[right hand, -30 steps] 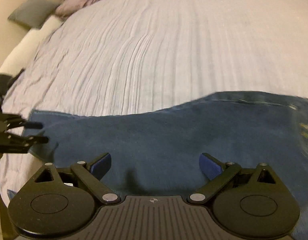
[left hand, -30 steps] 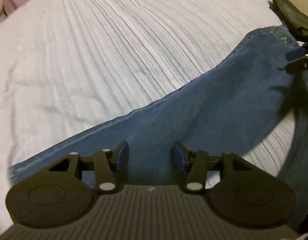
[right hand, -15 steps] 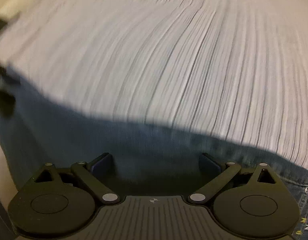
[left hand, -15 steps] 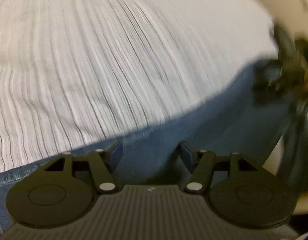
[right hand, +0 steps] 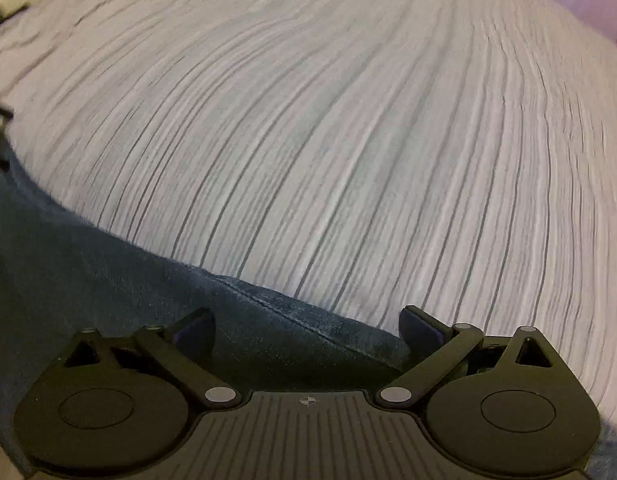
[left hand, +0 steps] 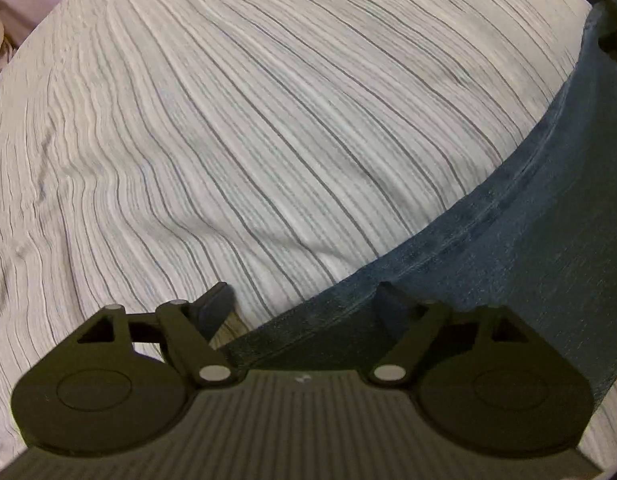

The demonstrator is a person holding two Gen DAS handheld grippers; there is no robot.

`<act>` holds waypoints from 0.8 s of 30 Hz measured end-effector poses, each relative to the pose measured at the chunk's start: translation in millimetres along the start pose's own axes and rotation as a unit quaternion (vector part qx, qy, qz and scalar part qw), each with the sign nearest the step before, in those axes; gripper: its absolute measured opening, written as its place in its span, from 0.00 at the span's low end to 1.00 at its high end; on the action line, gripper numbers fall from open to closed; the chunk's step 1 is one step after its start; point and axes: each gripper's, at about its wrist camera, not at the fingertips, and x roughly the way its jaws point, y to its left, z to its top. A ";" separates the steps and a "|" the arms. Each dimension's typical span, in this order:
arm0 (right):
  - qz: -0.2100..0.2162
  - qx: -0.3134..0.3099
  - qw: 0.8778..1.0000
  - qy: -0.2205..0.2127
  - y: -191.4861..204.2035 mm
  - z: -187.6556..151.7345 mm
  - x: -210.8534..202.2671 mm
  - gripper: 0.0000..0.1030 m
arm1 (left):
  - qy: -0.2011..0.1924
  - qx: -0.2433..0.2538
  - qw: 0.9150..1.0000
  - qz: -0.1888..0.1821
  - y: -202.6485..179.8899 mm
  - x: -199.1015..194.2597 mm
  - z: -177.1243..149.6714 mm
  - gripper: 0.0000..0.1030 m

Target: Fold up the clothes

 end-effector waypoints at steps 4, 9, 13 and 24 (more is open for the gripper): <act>-0.009 0.047 0.999 -0.024 -8.6 -14.1 -30.0 0.95 | 0.005 -0.041 0.999 0.007 4.0 -14.1 -12.2 0.60; -0.016 0.114 0.992 0.044 -15.8 -73.1 -37.9 0.95 | 0.009 -0.095 0.995 0.019 -1.2 -32.0 -38.3 0.58; -0.031 0.163 0.986 0.028 -21.5 -102.6 -73.3 0.95 | 0.000 -0.110 0.994 0.026 -16.5 -60.6 -54.4 0.56; -0.062 0.265 0.962 -0.006 40.3 -156.4 -176.4 0.96 | -0.028 -0.132 0.991 -0.005 -62.6 -161.2 -121.5 0.57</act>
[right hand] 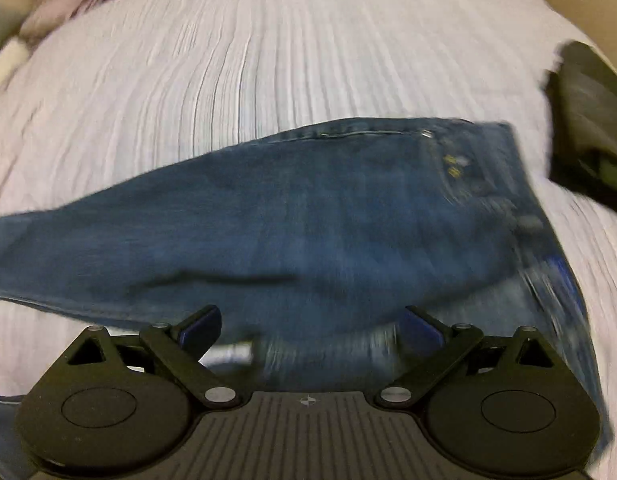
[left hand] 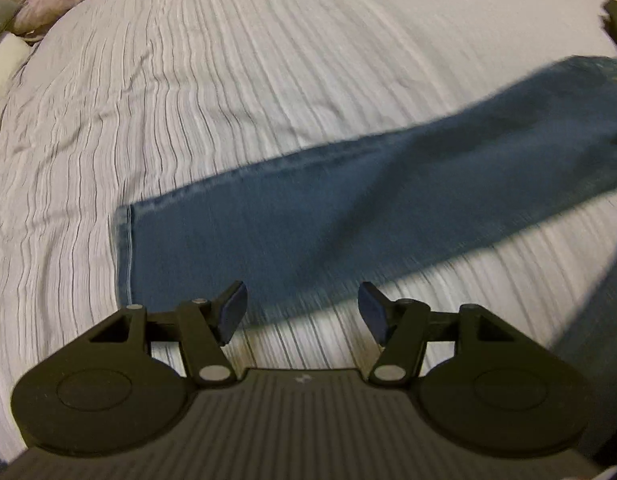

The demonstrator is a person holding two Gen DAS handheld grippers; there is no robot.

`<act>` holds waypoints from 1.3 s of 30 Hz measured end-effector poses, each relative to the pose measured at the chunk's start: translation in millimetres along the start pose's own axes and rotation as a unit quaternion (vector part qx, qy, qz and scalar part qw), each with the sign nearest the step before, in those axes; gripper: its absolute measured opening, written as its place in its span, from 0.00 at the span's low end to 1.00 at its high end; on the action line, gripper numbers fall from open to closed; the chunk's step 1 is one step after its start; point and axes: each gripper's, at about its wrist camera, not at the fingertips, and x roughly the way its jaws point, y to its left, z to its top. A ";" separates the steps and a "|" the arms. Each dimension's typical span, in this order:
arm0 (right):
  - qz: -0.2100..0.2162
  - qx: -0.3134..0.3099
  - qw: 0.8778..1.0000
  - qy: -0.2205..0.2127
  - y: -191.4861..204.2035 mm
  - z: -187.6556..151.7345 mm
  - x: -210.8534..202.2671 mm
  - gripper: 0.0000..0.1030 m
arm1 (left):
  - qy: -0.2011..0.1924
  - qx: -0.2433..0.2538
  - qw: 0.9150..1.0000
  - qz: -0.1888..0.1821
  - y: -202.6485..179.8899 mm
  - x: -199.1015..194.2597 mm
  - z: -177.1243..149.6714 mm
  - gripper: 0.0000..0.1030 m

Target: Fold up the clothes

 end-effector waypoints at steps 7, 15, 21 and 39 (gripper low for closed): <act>-0.028 0.049 0.998 0.005 26.4 -82.2 -75.8 0.96 | -0.015 0.053 0.998 -0.017 -30.7 -59.3 -78.1 0.64; -0.064 0.090 0.994 0.001 40.9 -161.8 -147.7 0.96 | -0.009 0.122 0.992 -0.026 -55.2 -78.1 -143.9 0.64; -0.077 0.081 0.994 0.009 42.8 -169.3 -164.7 0.96 | -0.025 0.143 0.989 -0.036 -78.8 -93.4 -155.8 0.67; -0.055 -0.076 0.995 0.019 2.8 -158.1 -170.0 0.96 | -0.036 0.110 0.993 0.008 -178.8 -121.0 -144.0 0.69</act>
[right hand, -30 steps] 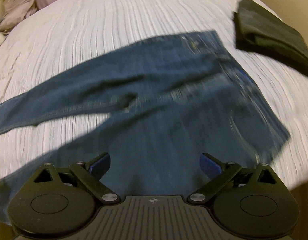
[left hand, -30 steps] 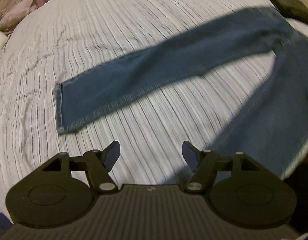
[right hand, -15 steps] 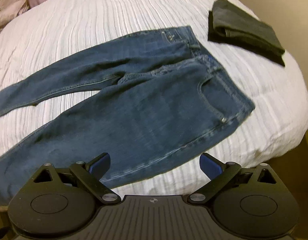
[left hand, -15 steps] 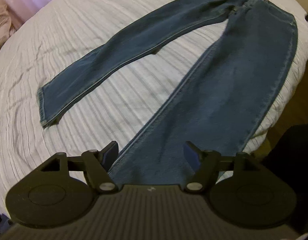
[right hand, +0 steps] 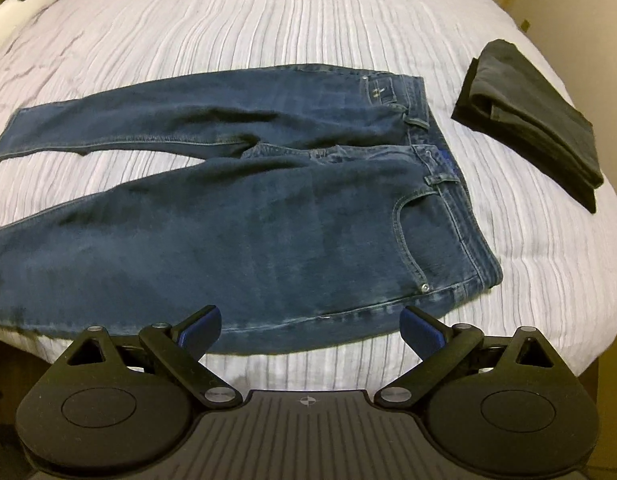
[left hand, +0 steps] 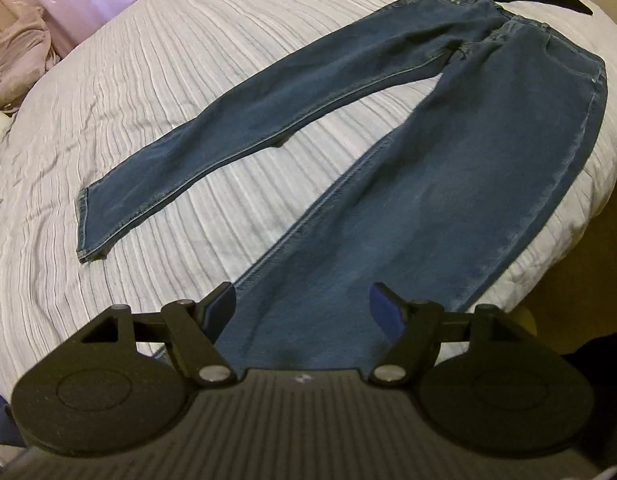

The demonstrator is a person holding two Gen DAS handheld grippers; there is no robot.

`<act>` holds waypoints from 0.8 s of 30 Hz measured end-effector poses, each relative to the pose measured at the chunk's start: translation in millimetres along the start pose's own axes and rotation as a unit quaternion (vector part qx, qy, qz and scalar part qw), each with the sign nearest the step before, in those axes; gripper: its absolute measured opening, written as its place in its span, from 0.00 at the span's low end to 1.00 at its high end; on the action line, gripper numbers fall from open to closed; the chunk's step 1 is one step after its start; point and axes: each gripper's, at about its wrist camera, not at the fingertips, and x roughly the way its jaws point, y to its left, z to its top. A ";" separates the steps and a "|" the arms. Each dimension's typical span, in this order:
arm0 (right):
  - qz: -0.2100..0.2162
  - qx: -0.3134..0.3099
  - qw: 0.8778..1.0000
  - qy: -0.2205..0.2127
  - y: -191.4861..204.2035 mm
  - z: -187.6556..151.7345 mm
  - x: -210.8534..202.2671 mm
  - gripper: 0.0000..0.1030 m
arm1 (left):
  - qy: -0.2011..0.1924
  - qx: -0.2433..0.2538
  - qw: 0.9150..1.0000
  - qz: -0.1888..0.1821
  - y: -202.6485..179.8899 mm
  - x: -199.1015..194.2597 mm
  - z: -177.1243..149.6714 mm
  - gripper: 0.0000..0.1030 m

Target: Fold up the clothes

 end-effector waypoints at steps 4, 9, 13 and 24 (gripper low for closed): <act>0.014 -0.006 1.000 0.001 -12.2 -2.5 6.0 0.96 | 0.012 -0.004 1.000 0.005 -16.3 -2.8 -1.1 0.69; 0.022 -0.011 1.000 -0.004 -16.7 -3.3 4.5 0.96 | 0.020 0.000 1.000 0.006 -24.9 -6.0 -2.6 0.69; 0.026 -0.015 1.000 -0.006 -11.7 -5.1 1.0 0.96 | 0.023 0.005 1.000 0.011 -22.4 -12.3 -5.8 0.70; 0.057 -0.106 0.993 0.003 54.6 -2.4 -2.4 0.96 | 0.050 -0.012 0.998 0.045 10.8 -30.2 -43.1 0.72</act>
